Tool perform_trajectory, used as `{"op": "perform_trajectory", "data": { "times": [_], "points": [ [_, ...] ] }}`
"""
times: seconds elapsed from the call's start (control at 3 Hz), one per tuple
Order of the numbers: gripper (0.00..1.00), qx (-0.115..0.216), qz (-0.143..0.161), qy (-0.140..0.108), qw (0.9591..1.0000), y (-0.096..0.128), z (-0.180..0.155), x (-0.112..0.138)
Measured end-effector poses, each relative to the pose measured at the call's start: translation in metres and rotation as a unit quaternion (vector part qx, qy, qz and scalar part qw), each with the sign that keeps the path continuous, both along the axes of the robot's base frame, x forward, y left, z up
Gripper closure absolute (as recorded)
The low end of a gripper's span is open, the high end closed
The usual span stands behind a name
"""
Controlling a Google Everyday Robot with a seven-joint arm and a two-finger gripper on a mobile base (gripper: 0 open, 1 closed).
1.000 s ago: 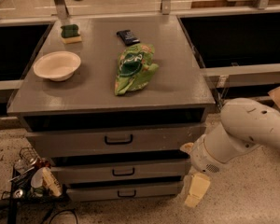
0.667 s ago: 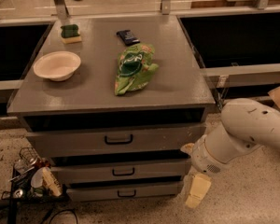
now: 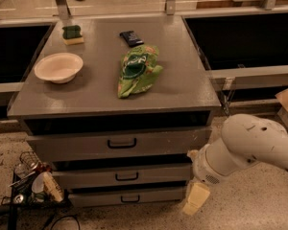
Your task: Open middle drawer
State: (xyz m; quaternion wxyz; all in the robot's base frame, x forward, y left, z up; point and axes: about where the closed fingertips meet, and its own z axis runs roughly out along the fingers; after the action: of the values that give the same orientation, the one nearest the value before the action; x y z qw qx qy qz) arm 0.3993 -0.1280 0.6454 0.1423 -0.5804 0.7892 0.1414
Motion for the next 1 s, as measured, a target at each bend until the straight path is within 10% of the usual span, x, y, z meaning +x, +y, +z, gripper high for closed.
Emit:
{"op": "perform_trajectory", "data": {
  "times": [1.0],
  "points": [
    [0.0,0.023,-0.015,0.008,0.9996,0.004,-0.025,-0.004]
  ]
}}
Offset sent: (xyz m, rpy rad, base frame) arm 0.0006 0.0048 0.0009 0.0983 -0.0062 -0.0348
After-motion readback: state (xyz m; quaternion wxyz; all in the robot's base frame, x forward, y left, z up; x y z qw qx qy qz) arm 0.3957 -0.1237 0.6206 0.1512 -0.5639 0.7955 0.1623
